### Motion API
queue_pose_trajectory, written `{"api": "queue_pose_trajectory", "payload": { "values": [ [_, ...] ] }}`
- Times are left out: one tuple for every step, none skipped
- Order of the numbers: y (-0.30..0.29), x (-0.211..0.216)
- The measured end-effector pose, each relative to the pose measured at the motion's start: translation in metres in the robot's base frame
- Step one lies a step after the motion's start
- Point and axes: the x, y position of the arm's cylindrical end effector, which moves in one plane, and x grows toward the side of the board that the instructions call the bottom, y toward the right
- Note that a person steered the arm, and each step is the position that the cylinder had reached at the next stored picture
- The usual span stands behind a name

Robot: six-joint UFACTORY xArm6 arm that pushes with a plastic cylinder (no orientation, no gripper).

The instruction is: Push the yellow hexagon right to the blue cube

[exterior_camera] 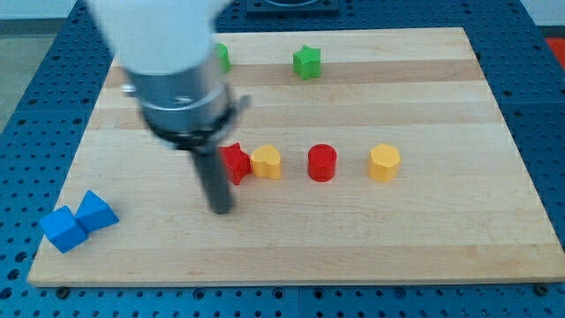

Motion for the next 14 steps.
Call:
{"api": "queue_pose_trajectory", "payload": {
  "values": [
    [0.108, 0.009],
    [0.241, 0.006],
    [0.315, -0.040],
    [0.285, -0.072],
    [0.247, -0.066],
    [0.217, -0.058],
    [0.199, -0.067],
    [0.187, -0.080],
    [0.162, -0.070],
    [0.132, -0.042],
    [0.107, -0.010],
    [0.099, 0.021],
    [0.087, 0.031],
    [0.053, 0.031]
  ]
}}
